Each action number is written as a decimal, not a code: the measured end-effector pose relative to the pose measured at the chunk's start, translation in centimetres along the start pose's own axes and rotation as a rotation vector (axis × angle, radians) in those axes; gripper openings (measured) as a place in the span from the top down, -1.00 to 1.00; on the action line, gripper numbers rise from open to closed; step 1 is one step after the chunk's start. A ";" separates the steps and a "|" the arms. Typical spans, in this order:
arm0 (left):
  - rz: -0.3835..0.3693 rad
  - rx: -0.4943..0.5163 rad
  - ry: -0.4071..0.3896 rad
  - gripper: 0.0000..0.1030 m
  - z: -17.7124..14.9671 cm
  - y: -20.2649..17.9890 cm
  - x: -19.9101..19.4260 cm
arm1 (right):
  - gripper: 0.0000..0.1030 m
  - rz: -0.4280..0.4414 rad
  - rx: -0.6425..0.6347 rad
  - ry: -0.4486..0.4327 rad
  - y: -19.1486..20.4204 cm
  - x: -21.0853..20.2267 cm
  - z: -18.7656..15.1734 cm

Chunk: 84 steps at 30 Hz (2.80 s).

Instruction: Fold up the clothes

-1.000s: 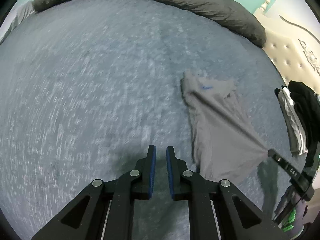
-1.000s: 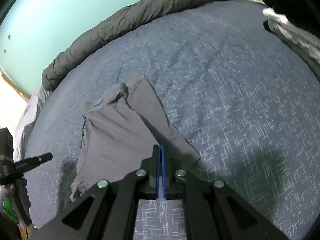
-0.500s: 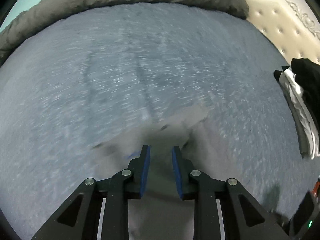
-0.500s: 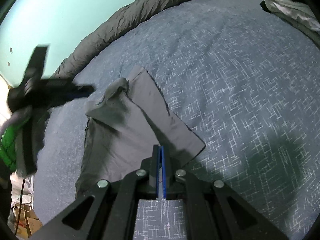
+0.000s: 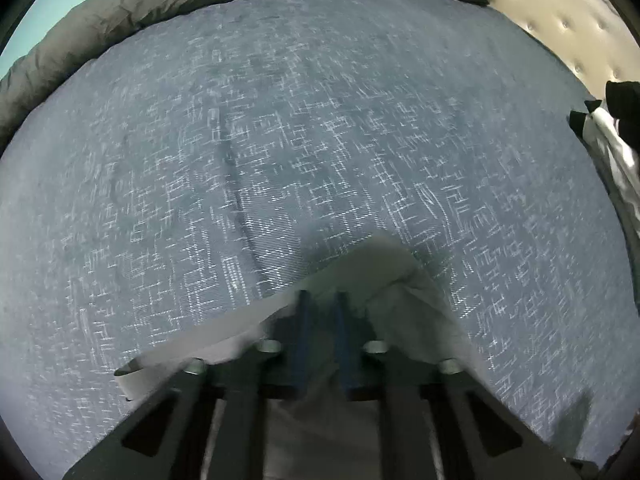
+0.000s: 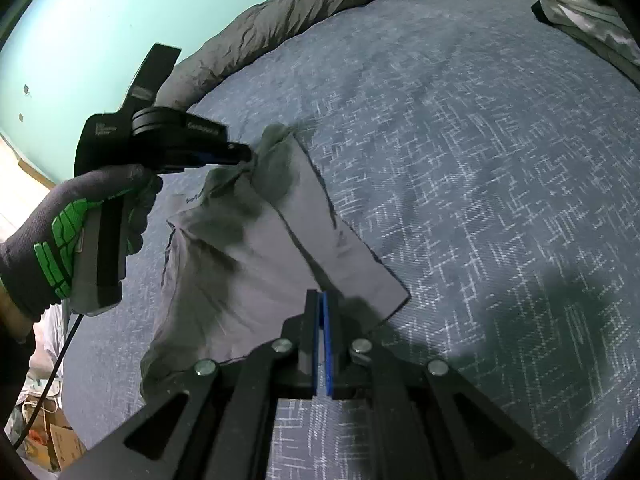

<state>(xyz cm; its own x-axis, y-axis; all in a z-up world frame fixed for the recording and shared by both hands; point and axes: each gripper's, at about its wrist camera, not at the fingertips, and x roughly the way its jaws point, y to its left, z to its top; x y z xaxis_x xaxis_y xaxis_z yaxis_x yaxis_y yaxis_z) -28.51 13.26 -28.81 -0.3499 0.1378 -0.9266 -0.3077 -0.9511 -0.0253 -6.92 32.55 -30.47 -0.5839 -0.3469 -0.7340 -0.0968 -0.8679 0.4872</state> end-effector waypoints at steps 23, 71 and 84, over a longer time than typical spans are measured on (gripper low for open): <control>0.009 -0.014 0.028 0.78 -0.1 -0.1 0.7 | 0.97 0.000 -0.002 0.002 0.0 0.2 0.1; -0.114 -0.011 -0.110 0.89 3.0 -0.4 -3.7 | 0.97 0.000 0.029 -0.024 -0.8 -1.1 0.1; -0.096 -0.036 -0.033 0.73 4.4 -1.9 0.9 | 0.97 -0.019 0.078 0.000 -3.3 -0.6 1.1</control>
<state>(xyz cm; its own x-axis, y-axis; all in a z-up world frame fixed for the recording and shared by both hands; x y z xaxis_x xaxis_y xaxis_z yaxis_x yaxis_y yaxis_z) -32.11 16.42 -27.95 -0.3490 0.2375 -0.9065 -0.3096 -0.9423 -0.1277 -7.15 36.00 -31.09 -0.5815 -0.3311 -0.7432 -0.1699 -0.8439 0.5088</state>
